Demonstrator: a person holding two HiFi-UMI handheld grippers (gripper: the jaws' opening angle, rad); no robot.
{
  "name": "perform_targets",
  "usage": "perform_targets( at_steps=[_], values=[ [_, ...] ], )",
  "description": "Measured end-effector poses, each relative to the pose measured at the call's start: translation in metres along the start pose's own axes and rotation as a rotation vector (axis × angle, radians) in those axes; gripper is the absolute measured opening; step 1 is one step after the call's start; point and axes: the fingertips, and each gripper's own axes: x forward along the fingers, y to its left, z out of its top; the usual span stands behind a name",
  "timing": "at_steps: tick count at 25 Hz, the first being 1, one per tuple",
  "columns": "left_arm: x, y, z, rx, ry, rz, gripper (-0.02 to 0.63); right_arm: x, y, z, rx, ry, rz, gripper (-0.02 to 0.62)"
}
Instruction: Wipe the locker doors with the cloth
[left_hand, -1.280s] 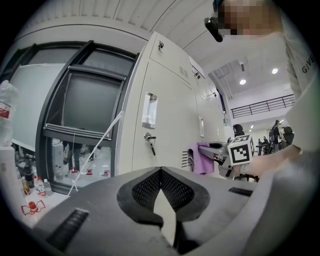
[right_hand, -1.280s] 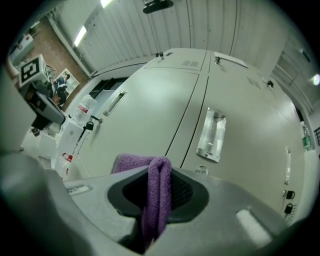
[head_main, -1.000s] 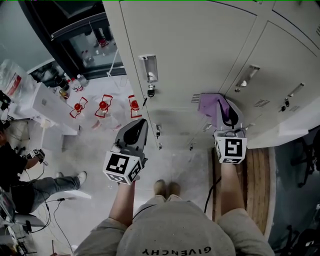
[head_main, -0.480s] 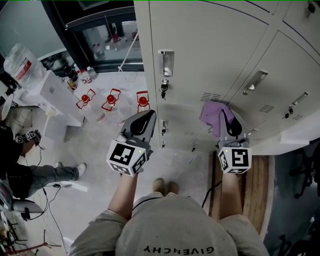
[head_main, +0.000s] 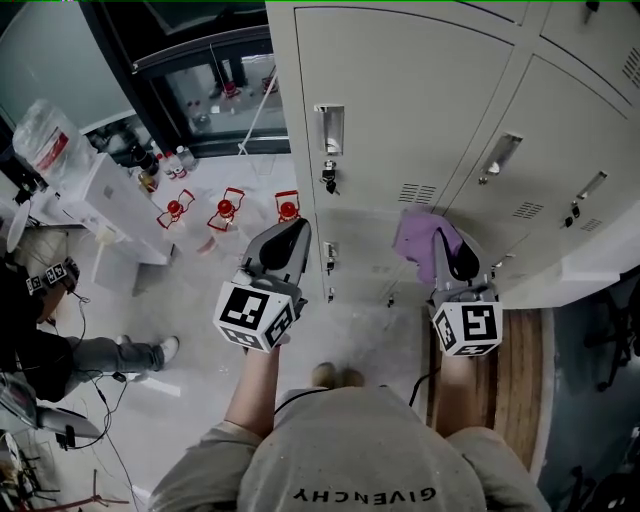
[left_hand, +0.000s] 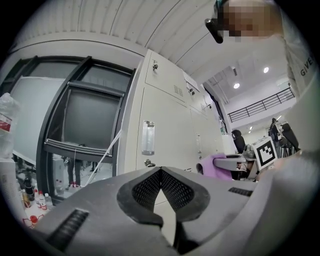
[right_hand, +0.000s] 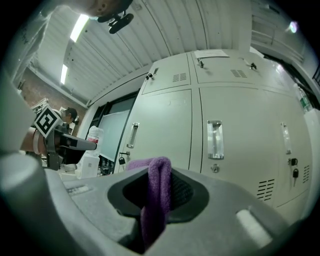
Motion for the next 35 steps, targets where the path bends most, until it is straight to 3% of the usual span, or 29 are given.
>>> perform_targets(
  at_steps=[15,35],
  values=[
    [-0.022,0.005,0.008,-0.007,-0.029,0.029,-0.002,-0.020,0.019,0.012,0.012,-0.016,0.040,0.064],
    [-0.030,0.007,0.005,-0.022,-0.018,0.042,-0.002,-0.024,0.020,0.011,0.013,-0.004,0.025,0.064]
  ],
)
